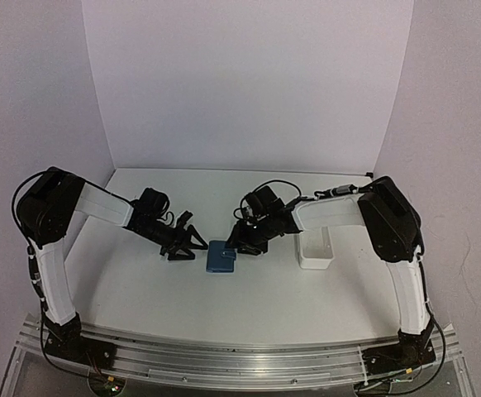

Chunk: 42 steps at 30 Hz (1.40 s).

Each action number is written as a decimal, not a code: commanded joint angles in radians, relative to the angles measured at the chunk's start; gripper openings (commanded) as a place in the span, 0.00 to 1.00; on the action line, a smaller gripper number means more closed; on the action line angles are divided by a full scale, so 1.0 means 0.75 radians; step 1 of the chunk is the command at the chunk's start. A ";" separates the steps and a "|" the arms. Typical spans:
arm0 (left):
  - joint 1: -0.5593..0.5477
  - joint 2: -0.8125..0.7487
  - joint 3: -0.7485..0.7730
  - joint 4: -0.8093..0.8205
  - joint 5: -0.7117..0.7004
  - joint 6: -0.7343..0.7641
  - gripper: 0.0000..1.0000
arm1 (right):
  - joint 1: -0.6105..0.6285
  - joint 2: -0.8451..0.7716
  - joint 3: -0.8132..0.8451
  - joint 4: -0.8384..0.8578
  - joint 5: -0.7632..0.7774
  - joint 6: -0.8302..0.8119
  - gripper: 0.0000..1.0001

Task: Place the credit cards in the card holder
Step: Pick up the card holder from the center of the board, then open the card holder at the center of the board.

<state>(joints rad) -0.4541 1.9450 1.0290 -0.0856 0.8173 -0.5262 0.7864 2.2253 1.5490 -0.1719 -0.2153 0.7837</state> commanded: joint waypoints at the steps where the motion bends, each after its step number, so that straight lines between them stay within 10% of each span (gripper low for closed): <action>1: -0.018 0.076 0.058 0.006 0.033 -0.036 0.71 | -0.001 0.014 -0.049 0.167 -0.082 0.091 0.41; 10: -0.020 0.203 0.049 0.224 0.057 -0.157 0.60 | 0.000 0.046 -0.143 0.353 -0.146 0.200 0.33; 26: -0.035 0.141 0.052 0.352 0.148 -0.184 0.00 | -0.001 0.070 -0.080 0.400 -0.195 0.177 0.28; 32: -0.032 -0.145 0.072 0.189 -0.137 -0.121 0.00 | -0.004 -0.122 -0.067 0.324 0.005 0.099 0.43; 35: -0.069 -0.326 0.125 0.035 -0.420 -0.045 0.00 | 0.065 -0.254 0.044 0.050 0.427 -0.034 0.45; 42: -0.175 -0.382 0.233 -0.186 -0.728 0.042 0.00 | 0.184 -0.224 0.190 -0.031 0.490 -0.157 0.44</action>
<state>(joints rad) -0.5438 1.6741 1.1511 -0.0891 0.4393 -0.5468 0.8631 2.0792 1.6203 -0.1318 0.0643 0.7479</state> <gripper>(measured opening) 0.032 0.435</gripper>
